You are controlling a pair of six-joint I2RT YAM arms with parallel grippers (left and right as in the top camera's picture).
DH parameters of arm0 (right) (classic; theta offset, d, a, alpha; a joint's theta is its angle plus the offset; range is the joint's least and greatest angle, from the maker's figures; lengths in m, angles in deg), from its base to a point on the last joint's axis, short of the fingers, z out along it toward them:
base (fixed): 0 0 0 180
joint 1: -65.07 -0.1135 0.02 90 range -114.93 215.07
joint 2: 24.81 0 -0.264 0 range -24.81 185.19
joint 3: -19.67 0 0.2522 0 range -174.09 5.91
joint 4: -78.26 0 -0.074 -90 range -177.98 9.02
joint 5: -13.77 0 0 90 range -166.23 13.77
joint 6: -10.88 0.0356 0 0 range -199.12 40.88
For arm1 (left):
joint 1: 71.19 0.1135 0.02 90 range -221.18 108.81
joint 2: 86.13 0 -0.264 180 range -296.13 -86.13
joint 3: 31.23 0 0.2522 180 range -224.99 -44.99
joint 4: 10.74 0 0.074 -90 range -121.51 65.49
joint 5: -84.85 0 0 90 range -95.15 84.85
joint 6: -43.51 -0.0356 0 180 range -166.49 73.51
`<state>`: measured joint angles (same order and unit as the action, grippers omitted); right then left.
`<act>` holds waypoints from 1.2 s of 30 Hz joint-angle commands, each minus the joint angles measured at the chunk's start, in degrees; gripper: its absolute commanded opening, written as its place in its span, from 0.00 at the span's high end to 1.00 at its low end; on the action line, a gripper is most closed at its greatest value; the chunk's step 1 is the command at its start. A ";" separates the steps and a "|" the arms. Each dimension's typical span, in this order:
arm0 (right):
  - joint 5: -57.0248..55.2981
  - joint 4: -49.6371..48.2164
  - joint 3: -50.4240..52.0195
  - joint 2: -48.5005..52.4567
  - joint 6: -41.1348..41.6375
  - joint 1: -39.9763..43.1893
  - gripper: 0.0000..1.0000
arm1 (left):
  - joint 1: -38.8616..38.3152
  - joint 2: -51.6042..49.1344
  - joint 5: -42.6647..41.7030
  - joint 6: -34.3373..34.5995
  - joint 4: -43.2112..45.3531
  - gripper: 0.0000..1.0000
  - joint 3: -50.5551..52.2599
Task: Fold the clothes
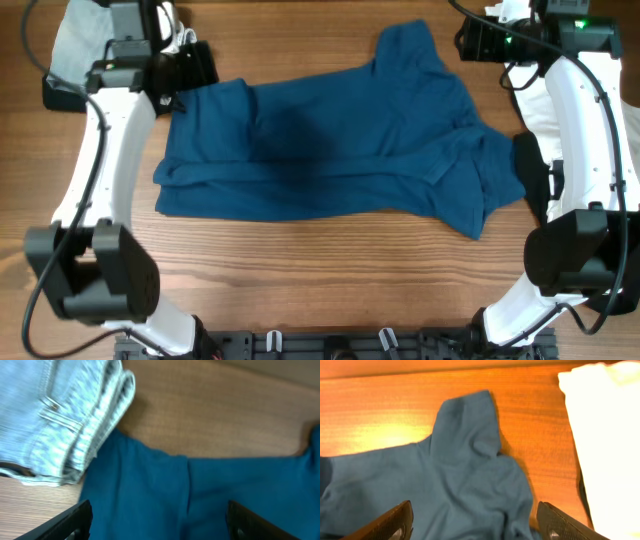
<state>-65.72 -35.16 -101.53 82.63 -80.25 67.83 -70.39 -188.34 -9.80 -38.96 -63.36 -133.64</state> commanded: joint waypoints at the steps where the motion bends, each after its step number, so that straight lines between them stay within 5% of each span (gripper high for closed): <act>1: 0.98 -5.49 -1.31 2.47 -1.97 -0.39 0.20 | -0.33 -2.99 -0.63 -1.36 -0.04 0.14 -0.59; 17: 0.59 -21.75 -1.31 23.63 -1.70 -6.88 0.20 | -0.33 -3.13 -0.66 -1.31 -2.71 0.13 -0.59; 26: -11.02 -27.32 -1.31 29.35 0.15 -6.71 0.21 | -0.33 -3.13 -0.42 -1.31 -3.80 0.13 -0.59; 36: -10.97 -26.03 -1.29 32.02 0.20 -4.48 0.36 | -0.33 -3.15 0.24 -1.33 -3.85 0.13 -0.57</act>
<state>-75.36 -61.45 -102.12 111.89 -80.45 62.96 -70.56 -191.47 -9.73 -38.96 -67.16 -133.66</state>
